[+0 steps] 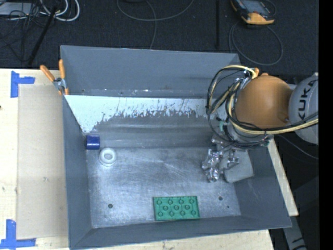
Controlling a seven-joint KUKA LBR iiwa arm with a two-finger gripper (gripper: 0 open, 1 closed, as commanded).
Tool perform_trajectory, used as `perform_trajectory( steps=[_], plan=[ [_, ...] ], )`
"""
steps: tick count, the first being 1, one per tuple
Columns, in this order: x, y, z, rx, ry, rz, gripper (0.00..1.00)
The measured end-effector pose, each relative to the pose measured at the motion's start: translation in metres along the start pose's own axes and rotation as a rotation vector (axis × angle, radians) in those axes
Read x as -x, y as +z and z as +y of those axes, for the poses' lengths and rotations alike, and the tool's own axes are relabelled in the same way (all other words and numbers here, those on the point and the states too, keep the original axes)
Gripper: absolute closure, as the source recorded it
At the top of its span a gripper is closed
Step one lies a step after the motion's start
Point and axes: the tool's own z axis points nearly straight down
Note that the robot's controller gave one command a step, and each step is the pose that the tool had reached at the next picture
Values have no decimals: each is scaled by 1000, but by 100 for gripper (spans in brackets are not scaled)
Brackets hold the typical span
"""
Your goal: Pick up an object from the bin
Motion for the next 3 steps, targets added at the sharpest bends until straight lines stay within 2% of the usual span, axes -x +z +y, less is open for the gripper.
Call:
perform_trajectory(
  steps=[1,2,3],
  plan=[
    [-19,-95,-19,-10,-35,12,100],
    [-19,-90,-17,-1,-32,9,0],
    [-19,-18,45,-10,-127,9,0]
  ],
)
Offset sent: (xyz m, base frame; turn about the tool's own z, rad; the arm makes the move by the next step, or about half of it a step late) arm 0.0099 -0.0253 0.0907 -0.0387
